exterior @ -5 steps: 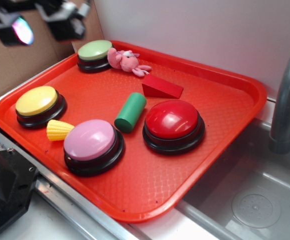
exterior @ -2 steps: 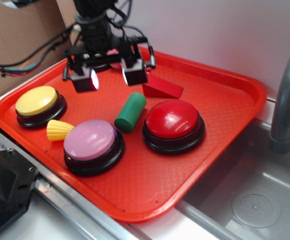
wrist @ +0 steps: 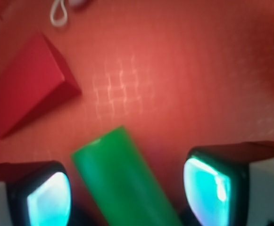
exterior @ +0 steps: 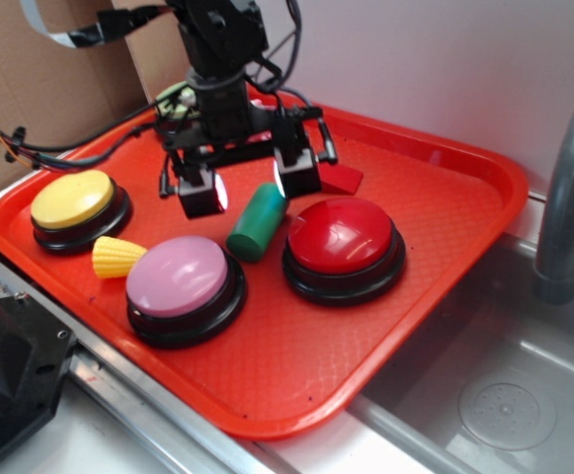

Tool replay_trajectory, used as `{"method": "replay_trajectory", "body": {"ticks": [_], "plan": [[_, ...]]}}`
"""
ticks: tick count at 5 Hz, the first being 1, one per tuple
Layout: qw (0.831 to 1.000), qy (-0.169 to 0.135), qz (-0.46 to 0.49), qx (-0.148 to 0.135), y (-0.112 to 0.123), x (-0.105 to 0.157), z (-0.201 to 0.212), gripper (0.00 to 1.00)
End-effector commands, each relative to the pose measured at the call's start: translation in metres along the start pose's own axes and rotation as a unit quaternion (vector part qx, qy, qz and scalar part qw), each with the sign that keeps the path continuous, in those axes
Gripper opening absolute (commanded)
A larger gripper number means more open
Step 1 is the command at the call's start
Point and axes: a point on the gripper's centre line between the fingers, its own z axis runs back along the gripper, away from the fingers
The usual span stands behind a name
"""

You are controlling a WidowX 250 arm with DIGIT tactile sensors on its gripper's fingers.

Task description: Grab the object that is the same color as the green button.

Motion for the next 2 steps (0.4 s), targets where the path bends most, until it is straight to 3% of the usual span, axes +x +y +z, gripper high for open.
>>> {"method": "replay_trajectory", "body": {"ticks": [1, 2], "plan": [[0.999, 0.012, 0.026, 0.014, -0.0005, 0.0075, -0.0066, 1.0], [0.999, 0.027, 0.04, 0.02, -0.0001, 0.0081, -0.0067, 0.48]]}}
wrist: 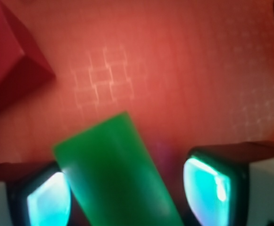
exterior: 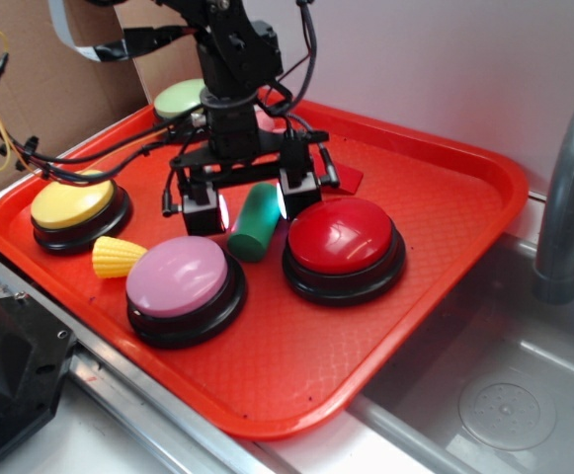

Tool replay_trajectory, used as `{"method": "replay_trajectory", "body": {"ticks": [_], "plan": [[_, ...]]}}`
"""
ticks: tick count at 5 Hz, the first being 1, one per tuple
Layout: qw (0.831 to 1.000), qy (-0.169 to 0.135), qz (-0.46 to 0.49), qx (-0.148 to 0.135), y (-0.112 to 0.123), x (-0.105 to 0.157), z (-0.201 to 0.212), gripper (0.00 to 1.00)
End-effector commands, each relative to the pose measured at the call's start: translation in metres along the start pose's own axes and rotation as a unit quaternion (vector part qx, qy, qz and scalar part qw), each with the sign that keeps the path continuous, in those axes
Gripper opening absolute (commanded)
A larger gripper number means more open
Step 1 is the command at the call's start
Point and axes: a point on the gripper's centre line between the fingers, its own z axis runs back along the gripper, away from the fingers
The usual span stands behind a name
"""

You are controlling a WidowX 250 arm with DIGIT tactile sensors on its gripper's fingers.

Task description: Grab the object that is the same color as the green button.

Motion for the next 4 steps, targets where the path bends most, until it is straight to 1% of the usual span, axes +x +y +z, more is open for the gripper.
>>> {"method": "replay_trajectory", "body": {"ticks": [1, 2, 3, 4], "plan": [[1.0, 0.01, 0.018, -0.014, -0.003, 0.011, 0.008, 0.0], [1.0, 0.003, -0.004, -0.029, -0.002, 0.012, 0.01, 0.0], [0.998, -0.027, -0.05, -0.026, -0.001, 0.014, 0.022, 0.0], [0.989, -0.045, -0.133, -0.047, 0.005, 0.027, 0.053, 0.0]]}}
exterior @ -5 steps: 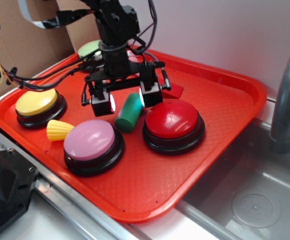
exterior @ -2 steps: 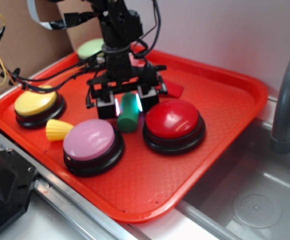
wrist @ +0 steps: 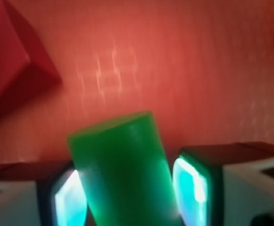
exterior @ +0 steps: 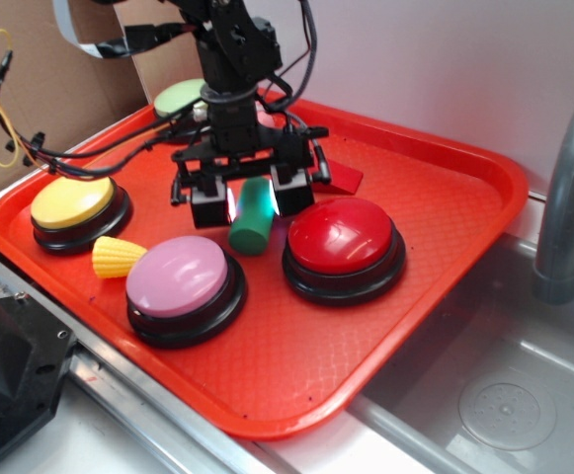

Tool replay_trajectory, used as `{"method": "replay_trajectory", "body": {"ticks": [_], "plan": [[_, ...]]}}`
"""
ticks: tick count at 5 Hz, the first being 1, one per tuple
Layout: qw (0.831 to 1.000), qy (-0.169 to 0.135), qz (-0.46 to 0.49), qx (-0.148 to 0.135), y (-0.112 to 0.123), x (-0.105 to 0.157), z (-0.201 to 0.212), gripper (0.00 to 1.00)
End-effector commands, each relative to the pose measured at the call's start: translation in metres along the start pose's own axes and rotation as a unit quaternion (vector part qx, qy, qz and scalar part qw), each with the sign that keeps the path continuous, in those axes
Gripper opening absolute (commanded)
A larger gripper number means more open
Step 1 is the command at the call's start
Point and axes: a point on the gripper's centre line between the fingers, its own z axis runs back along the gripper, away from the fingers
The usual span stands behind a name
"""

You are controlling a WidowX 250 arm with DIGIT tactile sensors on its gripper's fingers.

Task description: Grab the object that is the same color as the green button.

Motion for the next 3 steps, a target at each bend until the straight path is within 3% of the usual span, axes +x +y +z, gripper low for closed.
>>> {"method": "replay_trajectory", "body": {"ticks": [1, 3], "plan": [[0.986, -0.034, -0.155, -0.046, 0.014, 0.026, 0.074, 0.0], [0.96, -0.054, -0.264, -0.081, 0.043, 0.06, 0.159, 0.0]]}}
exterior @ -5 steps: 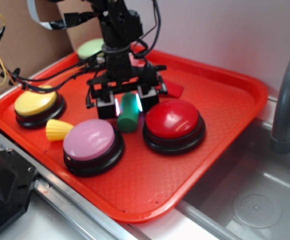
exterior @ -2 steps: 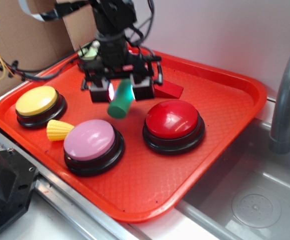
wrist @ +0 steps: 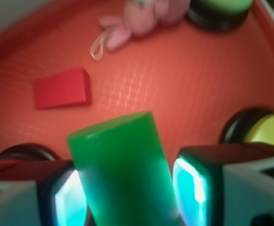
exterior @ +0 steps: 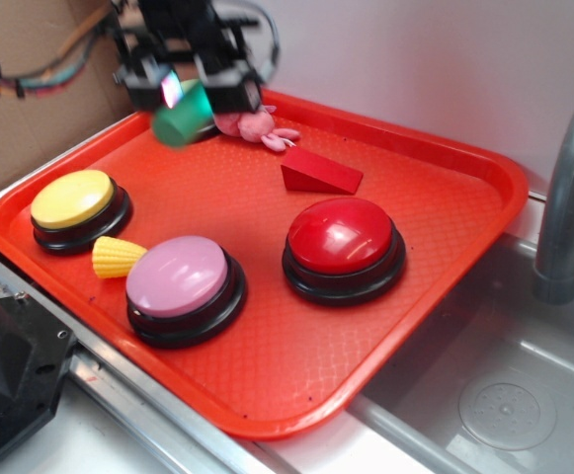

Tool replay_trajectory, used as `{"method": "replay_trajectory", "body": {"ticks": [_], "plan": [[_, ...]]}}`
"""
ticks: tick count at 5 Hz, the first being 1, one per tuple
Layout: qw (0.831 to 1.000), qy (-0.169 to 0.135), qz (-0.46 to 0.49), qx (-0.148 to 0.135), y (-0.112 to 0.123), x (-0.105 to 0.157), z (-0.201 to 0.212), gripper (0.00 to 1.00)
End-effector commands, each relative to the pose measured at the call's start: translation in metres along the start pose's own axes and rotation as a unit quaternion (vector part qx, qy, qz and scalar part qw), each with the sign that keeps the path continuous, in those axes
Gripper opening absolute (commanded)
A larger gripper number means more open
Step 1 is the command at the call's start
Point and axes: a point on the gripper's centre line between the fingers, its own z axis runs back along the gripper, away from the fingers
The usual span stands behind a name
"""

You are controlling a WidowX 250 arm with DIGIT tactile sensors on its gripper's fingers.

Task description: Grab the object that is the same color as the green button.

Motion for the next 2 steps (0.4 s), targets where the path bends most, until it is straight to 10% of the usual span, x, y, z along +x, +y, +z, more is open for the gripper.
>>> {"method": "replay_trajectory", "body": {"ticks": [1, 2], "plan": [[0.996, -0.032, -0.075, -0.037, 0.025, 0.03, 0.078, 0.0], [0.996, -0.041, -0.066, -0.041, 0.036, 0.035, 0.084, 0.0]]}}
